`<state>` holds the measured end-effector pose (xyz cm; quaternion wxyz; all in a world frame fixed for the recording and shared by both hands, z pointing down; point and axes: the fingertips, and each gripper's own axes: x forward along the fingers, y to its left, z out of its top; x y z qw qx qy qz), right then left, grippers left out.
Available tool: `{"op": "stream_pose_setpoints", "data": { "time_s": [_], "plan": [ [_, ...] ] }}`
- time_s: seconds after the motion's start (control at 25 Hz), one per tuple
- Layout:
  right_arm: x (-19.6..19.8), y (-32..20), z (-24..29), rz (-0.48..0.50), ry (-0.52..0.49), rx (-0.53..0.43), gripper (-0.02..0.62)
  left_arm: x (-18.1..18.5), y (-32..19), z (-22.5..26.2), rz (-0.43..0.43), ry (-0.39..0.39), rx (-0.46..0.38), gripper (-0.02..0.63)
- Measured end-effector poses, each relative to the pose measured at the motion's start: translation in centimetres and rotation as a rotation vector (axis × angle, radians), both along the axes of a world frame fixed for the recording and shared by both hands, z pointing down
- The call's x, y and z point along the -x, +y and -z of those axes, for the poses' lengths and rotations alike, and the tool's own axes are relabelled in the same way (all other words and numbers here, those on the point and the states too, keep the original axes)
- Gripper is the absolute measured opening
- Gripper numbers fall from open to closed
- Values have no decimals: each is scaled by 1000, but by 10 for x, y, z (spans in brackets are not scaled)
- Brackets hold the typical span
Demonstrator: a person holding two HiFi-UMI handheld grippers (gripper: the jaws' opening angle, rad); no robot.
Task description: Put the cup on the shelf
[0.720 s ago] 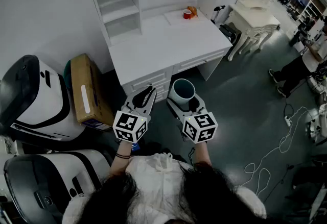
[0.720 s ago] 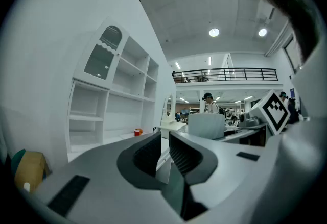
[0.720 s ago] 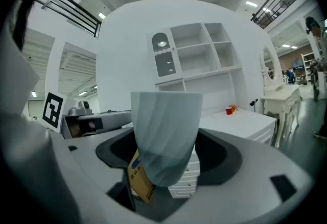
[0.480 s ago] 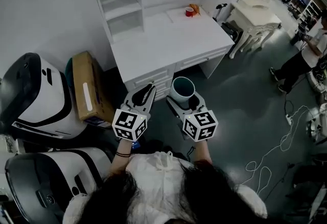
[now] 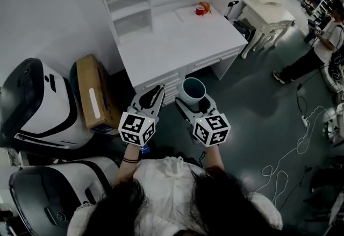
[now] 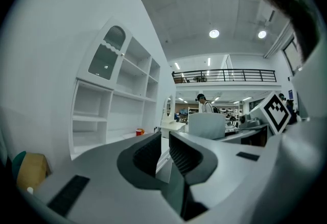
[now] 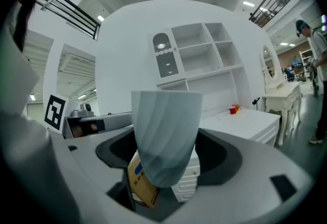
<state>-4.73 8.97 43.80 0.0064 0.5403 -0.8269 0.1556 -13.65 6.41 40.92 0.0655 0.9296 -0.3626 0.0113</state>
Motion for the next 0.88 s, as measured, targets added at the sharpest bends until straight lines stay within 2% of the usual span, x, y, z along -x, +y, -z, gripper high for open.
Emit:
{"op": "stream_pose_setpoints", "data": {
  "time_s": [0.52,0.88],
  "plan": [
    [23,-34,-4,-19,15,7,357,20,-28,-5,-48,-6,4,57],
    [15,-52,-17,-39,12,37,357,11,-47,-18,-84,-18,39,57]
  ]
}}
